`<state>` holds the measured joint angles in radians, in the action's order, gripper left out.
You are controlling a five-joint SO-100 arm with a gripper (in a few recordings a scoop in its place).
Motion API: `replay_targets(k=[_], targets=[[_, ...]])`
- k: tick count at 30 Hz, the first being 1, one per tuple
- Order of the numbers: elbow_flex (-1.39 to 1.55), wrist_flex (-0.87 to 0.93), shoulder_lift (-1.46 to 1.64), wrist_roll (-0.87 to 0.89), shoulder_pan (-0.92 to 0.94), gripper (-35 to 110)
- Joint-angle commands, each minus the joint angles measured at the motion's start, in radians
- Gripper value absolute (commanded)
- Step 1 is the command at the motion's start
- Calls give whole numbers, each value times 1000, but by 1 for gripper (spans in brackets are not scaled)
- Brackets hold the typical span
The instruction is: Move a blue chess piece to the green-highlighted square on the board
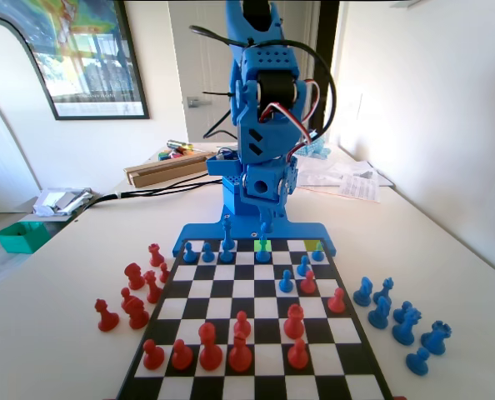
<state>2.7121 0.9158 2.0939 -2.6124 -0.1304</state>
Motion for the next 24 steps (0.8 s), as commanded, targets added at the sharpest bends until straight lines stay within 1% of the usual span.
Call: replay_targets(k=[1,6,12,19,24], targets=[[6,6,41,-35,8,1],[9,-9,35,-69,51,1],[20,-74,-12,-98,92,1],[69,-186,-48,-80,74,1],[101,-224,-51,-74,63,1]])
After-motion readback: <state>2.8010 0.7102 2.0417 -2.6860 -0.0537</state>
